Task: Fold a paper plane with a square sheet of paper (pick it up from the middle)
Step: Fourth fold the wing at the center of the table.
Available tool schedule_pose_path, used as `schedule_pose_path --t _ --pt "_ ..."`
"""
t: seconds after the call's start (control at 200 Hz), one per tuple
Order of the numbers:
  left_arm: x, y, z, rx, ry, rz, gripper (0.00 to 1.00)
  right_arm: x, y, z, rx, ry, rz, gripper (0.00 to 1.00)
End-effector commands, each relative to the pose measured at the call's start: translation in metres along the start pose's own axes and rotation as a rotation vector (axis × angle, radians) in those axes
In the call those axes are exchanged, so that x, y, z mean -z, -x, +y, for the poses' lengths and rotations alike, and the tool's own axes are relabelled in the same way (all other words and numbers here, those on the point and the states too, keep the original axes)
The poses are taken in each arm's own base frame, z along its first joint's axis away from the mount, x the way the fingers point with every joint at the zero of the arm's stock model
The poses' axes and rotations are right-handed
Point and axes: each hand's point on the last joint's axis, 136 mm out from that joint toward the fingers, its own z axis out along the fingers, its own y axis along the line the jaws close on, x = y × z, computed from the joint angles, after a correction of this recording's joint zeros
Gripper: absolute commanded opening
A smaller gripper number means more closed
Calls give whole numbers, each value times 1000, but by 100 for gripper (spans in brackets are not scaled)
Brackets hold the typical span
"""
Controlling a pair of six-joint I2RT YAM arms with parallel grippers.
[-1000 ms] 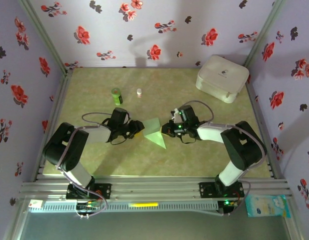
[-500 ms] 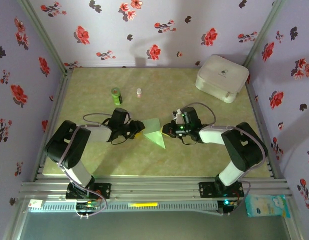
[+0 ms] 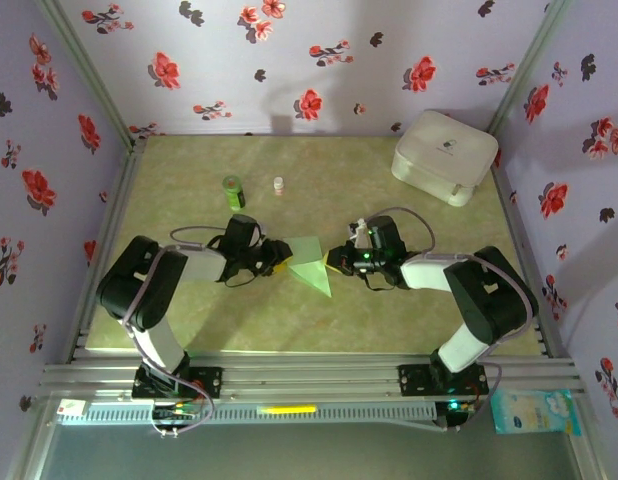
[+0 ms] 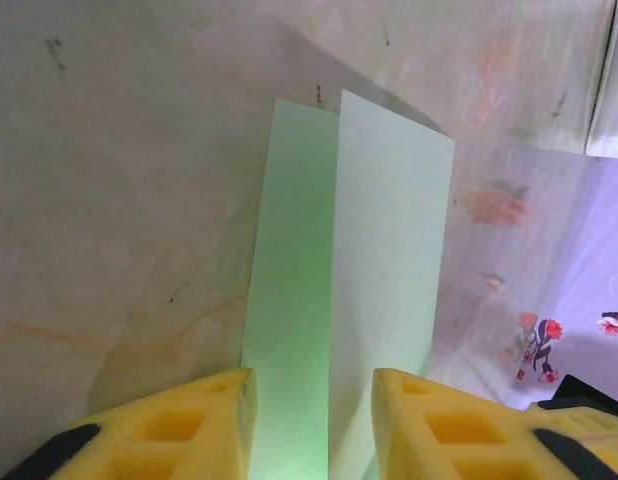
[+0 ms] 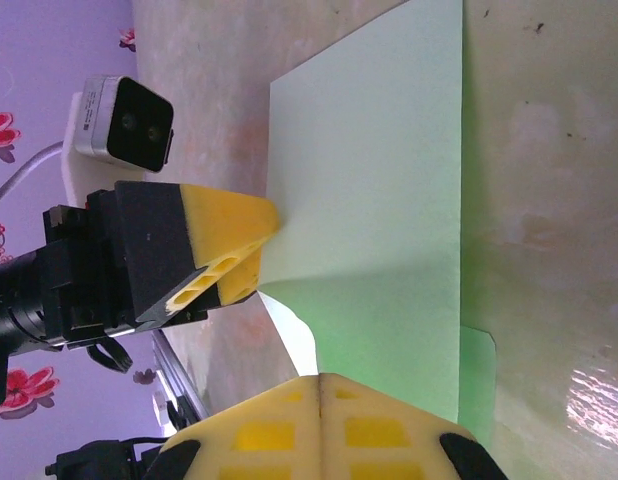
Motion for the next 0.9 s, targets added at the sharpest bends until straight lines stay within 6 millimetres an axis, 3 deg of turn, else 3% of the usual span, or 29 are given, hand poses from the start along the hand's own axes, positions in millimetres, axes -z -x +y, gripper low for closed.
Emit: schedule_pose_path --t 0.0,0.41,0.605,0.76,0.895 --pt "-3 5 -14 -5 -54 4 32 4 2 4 8 21 -12 0" --pt "-3 8 -23 -8 -104 -14 1 5 1 -10 1 -50 -20 7" --pt "2 12 -26 -5 -91 -69 0 25 6 -25 54 -220 -77 21" --pt "2 8 -28 16 -71 -117 0 47 8 -26 140 -326 -120 24" --pt "5 5 -29 56 -65 -181 0 52 0 -29 277 -398 -150 28"
